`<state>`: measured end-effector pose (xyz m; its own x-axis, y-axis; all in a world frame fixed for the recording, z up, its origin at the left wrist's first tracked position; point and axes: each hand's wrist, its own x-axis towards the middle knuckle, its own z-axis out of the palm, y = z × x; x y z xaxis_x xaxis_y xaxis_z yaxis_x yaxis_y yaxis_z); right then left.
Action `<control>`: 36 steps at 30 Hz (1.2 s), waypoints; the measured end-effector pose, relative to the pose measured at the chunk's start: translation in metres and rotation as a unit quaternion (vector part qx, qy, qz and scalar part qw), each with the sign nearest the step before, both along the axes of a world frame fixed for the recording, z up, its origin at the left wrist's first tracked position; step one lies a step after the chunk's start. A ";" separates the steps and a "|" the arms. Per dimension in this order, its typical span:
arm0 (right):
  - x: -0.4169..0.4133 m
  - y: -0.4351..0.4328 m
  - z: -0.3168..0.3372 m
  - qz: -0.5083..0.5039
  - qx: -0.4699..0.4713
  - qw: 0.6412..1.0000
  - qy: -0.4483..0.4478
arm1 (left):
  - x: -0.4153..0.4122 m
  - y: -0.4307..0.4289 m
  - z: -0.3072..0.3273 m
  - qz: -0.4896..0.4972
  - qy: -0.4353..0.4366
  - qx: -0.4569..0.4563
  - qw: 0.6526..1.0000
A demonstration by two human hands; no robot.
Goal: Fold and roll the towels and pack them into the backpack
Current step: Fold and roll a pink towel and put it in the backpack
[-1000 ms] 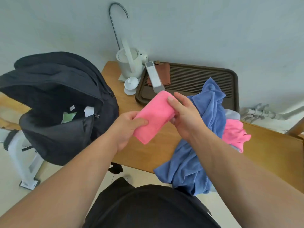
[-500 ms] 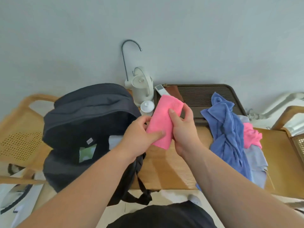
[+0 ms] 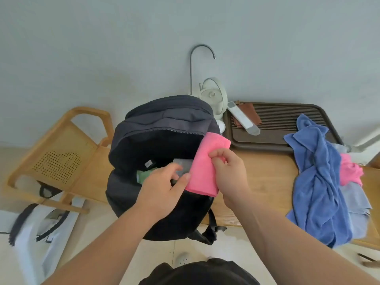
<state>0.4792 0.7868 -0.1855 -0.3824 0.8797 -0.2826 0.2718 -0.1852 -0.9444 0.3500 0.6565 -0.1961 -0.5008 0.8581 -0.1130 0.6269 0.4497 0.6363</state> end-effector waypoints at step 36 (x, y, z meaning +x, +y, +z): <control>-0.161 -0.057 -0.067 0.137 0.070 0.960 -0.235 | -0.158 -0.119 -0.092 -0.236 0.263 0.016 0.936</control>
<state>0.3180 0.7298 -0.2521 -0.4637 0.8062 -0.3675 0.6944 0.0730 -0.7159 0.1916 0.5373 -0.2882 -0.0455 0.9964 0.0716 0.9807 0.0309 0.1931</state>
